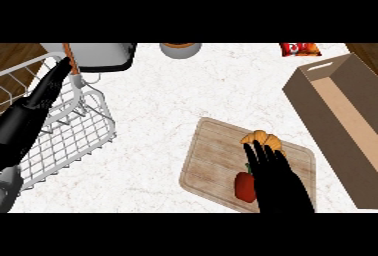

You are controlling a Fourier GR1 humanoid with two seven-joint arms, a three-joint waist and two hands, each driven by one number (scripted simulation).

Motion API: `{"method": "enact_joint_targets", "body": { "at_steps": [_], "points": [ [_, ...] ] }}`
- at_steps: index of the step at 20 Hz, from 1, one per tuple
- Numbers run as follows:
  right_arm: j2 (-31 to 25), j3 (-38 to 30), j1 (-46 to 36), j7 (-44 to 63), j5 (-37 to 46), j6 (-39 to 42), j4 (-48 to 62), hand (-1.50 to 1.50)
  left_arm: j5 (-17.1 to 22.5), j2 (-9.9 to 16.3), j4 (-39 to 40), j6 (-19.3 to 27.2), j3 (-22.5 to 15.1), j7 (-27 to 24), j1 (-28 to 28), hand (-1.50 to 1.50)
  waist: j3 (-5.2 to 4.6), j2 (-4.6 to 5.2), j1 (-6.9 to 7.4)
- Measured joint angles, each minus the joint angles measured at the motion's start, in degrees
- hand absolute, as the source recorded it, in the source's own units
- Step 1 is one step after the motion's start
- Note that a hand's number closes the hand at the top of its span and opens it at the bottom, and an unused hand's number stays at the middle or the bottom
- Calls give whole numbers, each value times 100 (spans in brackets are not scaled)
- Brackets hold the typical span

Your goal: Pick the bell pepper from the cutting board and place it in the cardboard box

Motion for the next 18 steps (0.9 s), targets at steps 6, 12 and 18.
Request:
{"method": "enact_joint_targets", "body": {
  "at_steps": [6, 12, 18],
  "points": [
    [522, -39, -229, -71, 294, 201, 635, -150, -20, -47, -22, -75, 84, -13, 61, 0, 12, -9, -43],
    [861, -155, -247, -169, 596, 382, 1194, -150, -87, -109, -38, -115, 160, -66, 115, 0, 27, -15, -81],
    [1190, -244, -116, -295, 902, 479, 1419, -150, -259, -182, -57, -94, 218, -73, 163, 0, 36, -31, -114]
  ]
}}
